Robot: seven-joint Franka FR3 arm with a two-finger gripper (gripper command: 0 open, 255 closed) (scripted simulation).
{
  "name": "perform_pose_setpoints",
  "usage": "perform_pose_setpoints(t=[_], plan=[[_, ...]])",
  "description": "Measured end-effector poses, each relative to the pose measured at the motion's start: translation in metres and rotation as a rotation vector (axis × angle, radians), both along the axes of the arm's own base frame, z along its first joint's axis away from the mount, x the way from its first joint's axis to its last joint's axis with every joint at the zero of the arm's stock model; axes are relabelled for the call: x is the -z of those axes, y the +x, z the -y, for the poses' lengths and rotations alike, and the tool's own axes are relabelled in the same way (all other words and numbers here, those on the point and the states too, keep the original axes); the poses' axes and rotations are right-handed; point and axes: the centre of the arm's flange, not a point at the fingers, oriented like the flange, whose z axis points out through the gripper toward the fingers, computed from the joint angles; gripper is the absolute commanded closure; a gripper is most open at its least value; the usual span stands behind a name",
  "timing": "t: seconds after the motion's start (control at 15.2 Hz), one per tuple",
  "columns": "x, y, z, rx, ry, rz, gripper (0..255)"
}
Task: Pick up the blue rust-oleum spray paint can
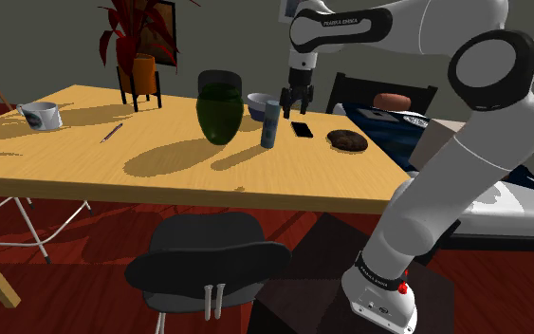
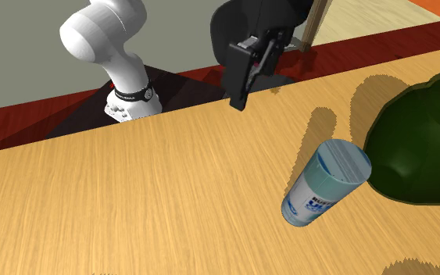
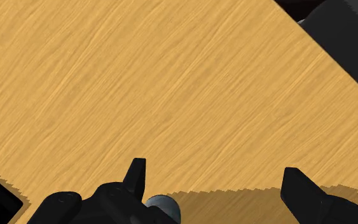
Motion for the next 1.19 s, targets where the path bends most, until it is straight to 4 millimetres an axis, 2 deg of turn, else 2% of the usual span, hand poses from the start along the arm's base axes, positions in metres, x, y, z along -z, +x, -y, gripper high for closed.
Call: perform_pose_setpoints(t=[0.33,0.46,0.66,1.19], plan=[[-0.003,0.057,0.029,-0.001,0.002,0.032,0],[-0.007,0.077,0.046,-0.001,0.002,0.044,0],[-0.006,0.103,0.060,-0.001,0.003,0.060,0],[0.029,0.109,0.067,-0.002,0.003,0.064,0]])
